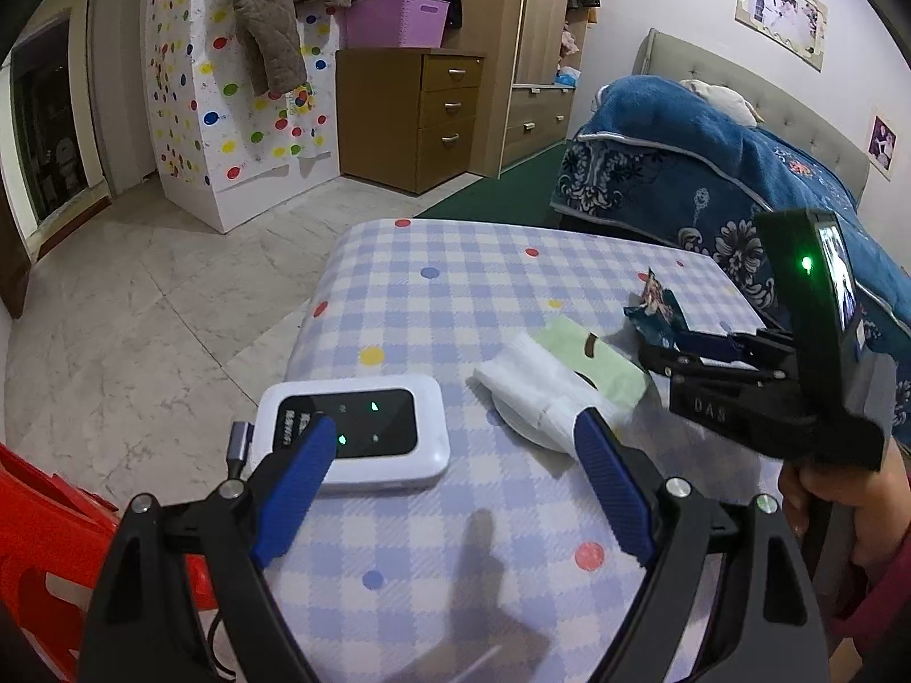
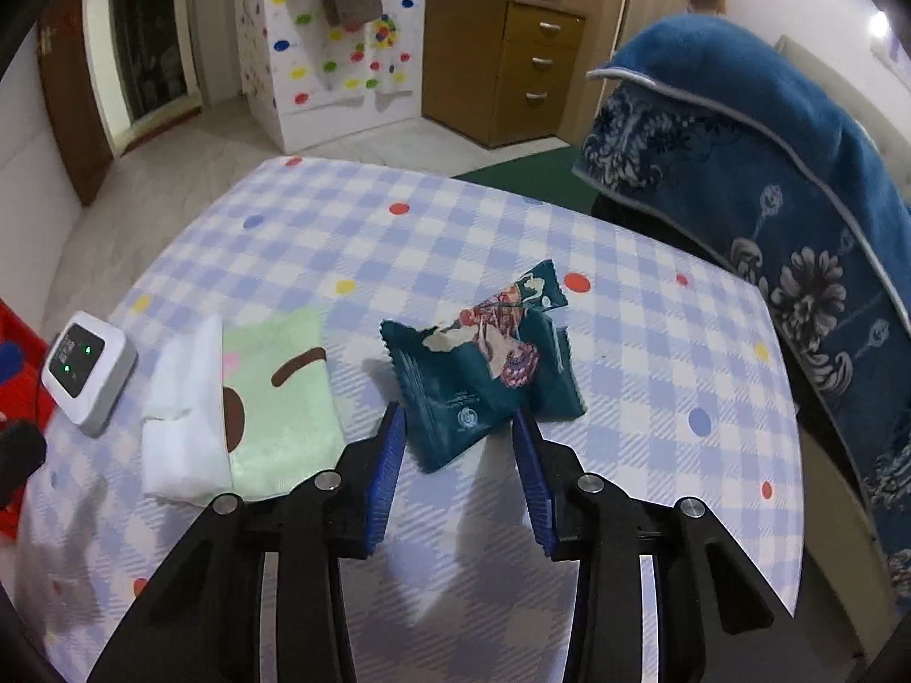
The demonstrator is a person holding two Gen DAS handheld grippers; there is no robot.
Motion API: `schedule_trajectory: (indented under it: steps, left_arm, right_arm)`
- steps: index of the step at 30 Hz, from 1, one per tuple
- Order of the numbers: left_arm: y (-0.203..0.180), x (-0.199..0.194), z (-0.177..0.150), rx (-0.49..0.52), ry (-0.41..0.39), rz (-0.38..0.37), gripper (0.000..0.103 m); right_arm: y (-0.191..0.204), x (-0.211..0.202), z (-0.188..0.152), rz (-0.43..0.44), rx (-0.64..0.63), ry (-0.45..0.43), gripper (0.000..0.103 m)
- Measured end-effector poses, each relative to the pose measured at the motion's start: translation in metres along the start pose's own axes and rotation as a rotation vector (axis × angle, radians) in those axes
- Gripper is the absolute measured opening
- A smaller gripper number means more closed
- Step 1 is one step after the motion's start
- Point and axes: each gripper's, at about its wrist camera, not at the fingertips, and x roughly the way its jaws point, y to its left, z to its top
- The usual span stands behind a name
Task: Collect trash
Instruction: 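Grasp the dark teal snack wrapper with the right tool, then grasp the white tissue on the green napkin with the left tool while the right tool holds the wrapper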
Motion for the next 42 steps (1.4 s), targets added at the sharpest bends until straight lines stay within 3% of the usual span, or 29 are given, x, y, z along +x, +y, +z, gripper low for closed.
schedule_trajectory:
  steps: [3,4,8,16,20,24,32,38,42]
  left_arm:
    - [-0.003,-0.001,-0.003,-0.003,0.012,-0.005,0.083]
    - [-0.004,-0.002,-0.005,-0.002,0.013,-0.005,0.083]
    - [-0.009,-0.008,-0.009,0.002,0.015,-0.01,0.083]
    - [-0.029,-0.007,-0.015,0.033,0.031,-0.031,0.083]
    - [-0.044,0.008,-0.014,0.043,0.053,-0.021,0.083]
    - [-0.055,0.031,-0.006,0.055,0.085,-0.007,0.074]
    - [-0.069,0.075,0.018,0.064,0.143,0.048,0.073]
    - [-0.074,0.072,0.008,0.079,0.12,0.064,0.049]
    - [-0.071,0.05,-0.009,0.066,0.121,-0.005,0.005]
  right_arm:
    - [-0.002,-0.001,-0.001,0.023,0.0,0.002,0.016]
    - [-0.001,-0.003,-0.002,0.019,-0.01,0.004,0.0]
    - [-0.007,-0.019,-0.006,0.049,0.011,-0.02,0.0]
    - [-0.023,-0.095,-0.042,0.099,0.058,-0.103,0.0]
    - [-0.034,-0.113,-0.058,0.099,0.099,-0.119,0.0]
    - [-0.041,-0.126,-0.07,0.094,0.12,-0.139,0.0]
    - [-0.059,-0.142,-0.085,0.107,0.18,-0.163,0.0]
    - [-0.068,-0.152,-0.099,0.104,0.208,-0.169,0.0]
    - [-0.069,-0.163,-0.11,0.12,0.23,-0.17,0.0]
